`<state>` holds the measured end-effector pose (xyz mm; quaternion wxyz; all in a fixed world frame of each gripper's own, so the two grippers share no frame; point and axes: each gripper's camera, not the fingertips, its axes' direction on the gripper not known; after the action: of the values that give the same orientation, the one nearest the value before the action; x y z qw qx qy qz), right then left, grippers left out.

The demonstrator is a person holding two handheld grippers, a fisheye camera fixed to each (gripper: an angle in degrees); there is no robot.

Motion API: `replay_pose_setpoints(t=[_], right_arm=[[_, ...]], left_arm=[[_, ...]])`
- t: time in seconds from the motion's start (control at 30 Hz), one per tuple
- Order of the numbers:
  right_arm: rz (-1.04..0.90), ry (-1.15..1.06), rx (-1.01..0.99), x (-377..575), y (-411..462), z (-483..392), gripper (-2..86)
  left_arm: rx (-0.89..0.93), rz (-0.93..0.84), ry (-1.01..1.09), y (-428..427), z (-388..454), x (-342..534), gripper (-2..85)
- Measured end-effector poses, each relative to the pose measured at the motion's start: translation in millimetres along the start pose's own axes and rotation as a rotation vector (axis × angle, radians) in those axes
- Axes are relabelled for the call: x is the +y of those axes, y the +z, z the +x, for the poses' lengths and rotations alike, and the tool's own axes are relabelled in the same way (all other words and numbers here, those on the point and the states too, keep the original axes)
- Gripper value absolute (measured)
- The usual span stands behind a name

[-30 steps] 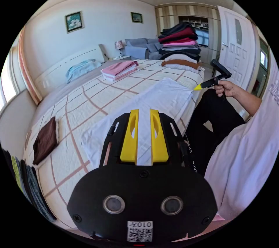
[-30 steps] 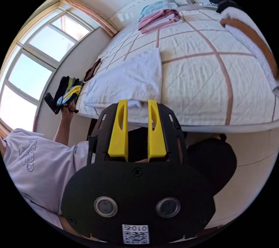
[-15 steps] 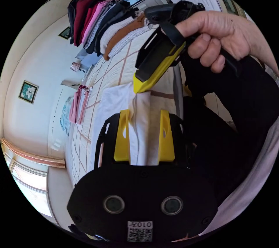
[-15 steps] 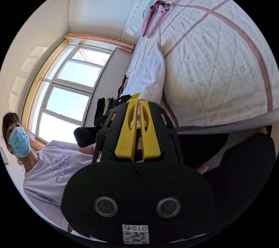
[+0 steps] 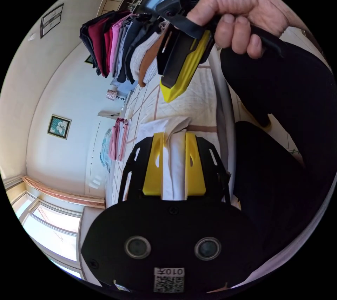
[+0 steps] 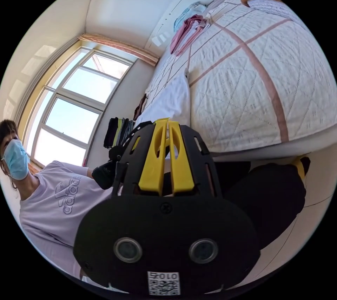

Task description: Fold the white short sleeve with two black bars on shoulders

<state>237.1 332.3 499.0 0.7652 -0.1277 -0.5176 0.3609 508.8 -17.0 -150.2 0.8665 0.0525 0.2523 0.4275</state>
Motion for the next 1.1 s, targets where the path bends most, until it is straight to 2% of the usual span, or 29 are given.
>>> replay_pose_setpoints(t=[0.07, 0.17, 0.27, 0.43, 0.53, 0.6, 0.67, 0.73, 0.83, 0.9, 0.93, 1.0, 1.1], right_arm=[[-0.013, -0.004, 0.009, -3, 7, 1, 4.1], [-0.002, 0.001, 0.011, -10, 13, 6, 5.2], [0.002, 0.017, -0.007, -25, 22, 9, 7.7], [0.018, -0.015, -0.019, -46, 47, 0, 8.5], [-0.004, 0.003, -0.057, -52, 75, -2, 8.3], [-0.03, -0.001, -0.048, -55, 94, -9, 8.2], [-0.052, -0.039, -0.006, -59, 116, -28, 8.0], [-0.065, -0.074, 0.013, -62, 132, -44, 7.9], [-0.112, -0.126, 0.046, -65, 168, -69, 7.7], [-0.162, -0.148, 0.056, -67, 197, -81, 7.7], [-0.206, -0.162, 0.062, -69, 219, -88, 7.7], [-0.258, -0.184, 0.083, -70, 250, -101, 7.7], [-0.288, -0.265, 0.098, -72, 297, -129, 8.1]], left_arm=[[0.045, -0.009, -0.005, 6, -8, 10, 6.7], [0.125, 0.038, -0.128, 0, -41, 38, 5.2], [0.287, 0.127, -0.378, -6, -99, 85, 4.3], [0.663, 0.253, -0.908, 24, -209, 207, 3.4], [0.776, 0.351, -1.114, 32, -250, 280, 3.1], [0.8, 0.446, -1.271, 25, -266, 339, 3.1], [0.745, 0.574, -1.462, 5, -271, 414, 3.1], [0.561, 0.652, -1.648, -28, -259, 513, 3.2], [0.364, 0.54, -1.895, -45, -226, 617, 3.3], [0.384, 0.517, -2.089, -34, -200, 664, 3.4], [0.46, 0.527, -2.167, -23, -189, 684, 3.5], [0.48, 0.631, -2.211, -21, -182, 700, 3.6], [0.482, 0.618, -2.15, -29, -201, 714, 4.0]])
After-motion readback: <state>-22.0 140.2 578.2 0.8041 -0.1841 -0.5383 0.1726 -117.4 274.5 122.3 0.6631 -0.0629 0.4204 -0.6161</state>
